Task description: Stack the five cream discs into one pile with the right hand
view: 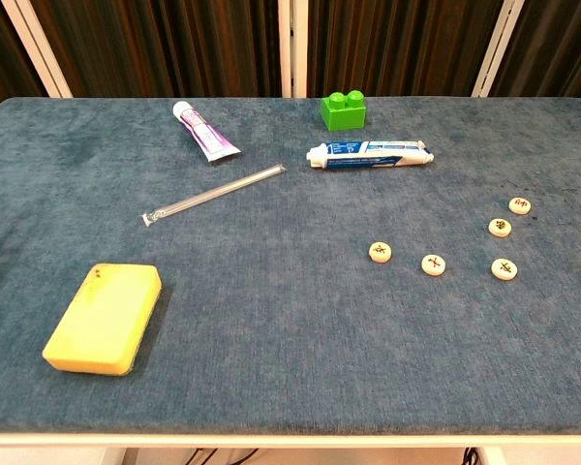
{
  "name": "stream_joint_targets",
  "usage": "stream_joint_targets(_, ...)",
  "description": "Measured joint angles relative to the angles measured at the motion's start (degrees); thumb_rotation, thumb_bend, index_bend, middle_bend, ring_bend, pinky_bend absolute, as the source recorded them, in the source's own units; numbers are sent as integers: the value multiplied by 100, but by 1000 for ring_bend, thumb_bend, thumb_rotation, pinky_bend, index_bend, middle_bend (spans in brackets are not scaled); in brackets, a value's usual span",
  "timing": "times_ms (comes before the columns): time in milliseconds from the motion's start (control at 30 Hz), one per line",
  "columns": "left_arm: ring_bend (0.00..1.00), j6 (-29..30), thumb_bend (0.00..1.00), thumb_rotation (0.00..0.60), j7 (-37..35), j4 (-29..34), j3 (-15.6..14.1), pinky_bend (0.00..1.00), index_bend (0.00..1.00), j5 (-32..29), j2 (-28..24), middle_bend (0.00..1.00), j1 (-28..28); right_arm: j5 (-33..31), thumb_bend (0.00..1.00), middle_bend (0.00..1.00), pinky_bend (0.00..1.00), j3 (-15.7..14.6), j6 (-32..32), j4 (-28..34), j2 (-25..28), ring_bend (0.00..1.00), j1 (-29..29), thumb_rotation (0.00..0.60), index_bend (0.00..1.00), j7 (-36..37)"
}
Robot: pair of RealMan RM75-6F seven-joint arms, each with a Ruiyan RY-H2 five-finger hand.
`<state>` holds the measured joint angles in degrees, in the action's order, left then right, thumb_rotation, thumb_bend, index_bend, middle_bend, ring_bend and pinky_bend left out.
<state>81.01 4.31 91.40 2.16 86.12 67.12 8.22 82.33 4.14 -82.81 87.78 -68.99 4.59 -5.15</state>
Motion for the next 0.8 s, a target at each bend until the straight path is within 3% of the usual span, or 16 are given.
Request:
stream_joint_targets(467, 0, 227, 132, 600, 104, 118, -70, 0, 0, 137, 21, 0, -79, 521, 23, 0, 0, -26, -130, 145, 72, 0, 130, 600, 0, 414)
stream_joint_targets(700, 0, 318, 141, 600, 73, 56, -55, 0, 0, 159, 18, 0, -110, 704, 66, 0, 0, 137, 301, 488, 59, 0, 674, 600, 174, 113)
stream_joint_targets(800, 0, 327, 140, 600, 64, 26, -98, 0, 0, 188, 48, 0, -136, 687, 69, 0, 0, 221, 737, 655, -1, 0, 975, 600, 193, -314)
